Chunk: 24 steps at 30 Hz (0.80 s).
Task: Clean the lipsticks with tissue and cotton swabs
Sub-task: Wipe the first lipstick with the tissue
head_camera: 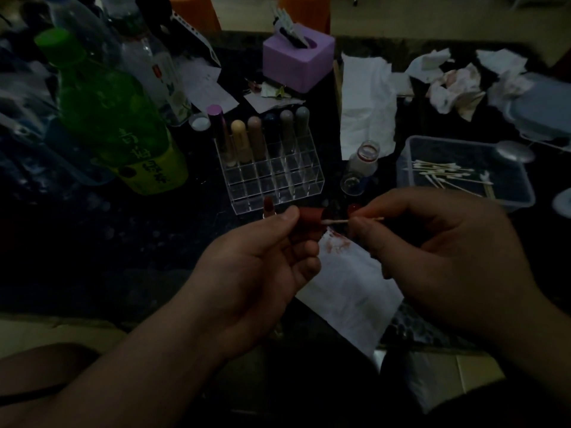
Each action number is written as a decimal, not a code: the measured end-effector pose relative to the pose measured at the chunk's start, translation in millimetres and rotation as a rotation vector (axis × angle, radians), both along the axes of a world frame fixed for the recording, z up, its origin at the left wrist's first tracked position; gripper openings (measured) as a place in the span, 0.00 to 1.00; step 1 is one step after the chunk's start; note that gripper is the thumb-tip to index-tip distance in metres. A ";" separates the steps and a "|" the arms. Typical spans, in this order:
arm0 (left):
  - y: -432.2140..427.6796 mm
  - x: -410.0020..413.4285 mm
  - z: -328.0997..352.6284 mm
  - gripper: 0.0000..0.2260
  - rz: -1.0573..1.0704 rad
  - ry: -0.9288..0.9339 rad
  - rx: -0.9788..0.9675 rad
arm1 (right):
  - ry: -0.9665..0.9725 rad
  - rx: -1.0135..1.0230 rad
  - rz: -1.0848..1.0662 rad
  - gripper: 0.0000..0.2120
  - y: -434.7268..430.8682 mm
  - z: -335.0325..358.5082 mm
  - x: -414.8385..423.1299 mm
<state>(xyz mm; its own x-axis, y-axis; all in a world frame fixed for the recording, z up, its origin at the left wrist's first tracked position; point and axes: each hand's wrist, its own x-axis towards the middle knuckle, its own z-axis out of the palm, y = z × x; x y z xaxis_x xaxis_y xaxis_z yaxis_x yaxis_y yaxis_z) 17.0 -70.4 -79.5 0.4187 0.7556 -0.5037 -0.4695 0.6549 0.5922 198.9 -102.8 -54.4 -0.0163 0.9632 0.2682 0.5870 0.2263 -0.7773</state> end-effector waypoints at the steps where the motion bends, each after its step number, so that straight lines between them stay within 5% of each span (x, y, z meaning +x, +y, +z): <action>1: -0.1 0.1 -0.6 0.12 0.004 -0.003 0.002 | 0.039 -0.020 0.009 0.03 -0.2 -0.2 0.0; 7: -2.4 1.8 1.6 0.11 -0.005 0.011 0.015 | 0.165 -0.020 0.047 0.03 -2.1 -1.4 1.3; 14: -3.6 5.1 4.0 0.12 0.017 0.046 0.029 | -0.003 0.124 -0.028 0.05 -1.3 0.6 -0.3; 24: -3.8 3.9 2.7 0.13 0.055 0.027 0.019 | 0.065 -0.011 0.006 0.01 -2.0 -0.9 -0.7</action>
<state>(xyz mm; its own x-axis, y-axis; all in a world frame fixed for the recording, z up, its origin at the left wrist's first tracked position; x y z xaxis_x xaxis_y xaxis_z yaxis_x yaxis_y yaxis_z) 20.9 -74.2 -76.8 0.3627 0.7869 -0.4992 -0.4881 0.6168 0.6175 198.2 -104.8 -55.3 -0.0046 0.9660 0.2584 0.5339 0.2209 -0.8162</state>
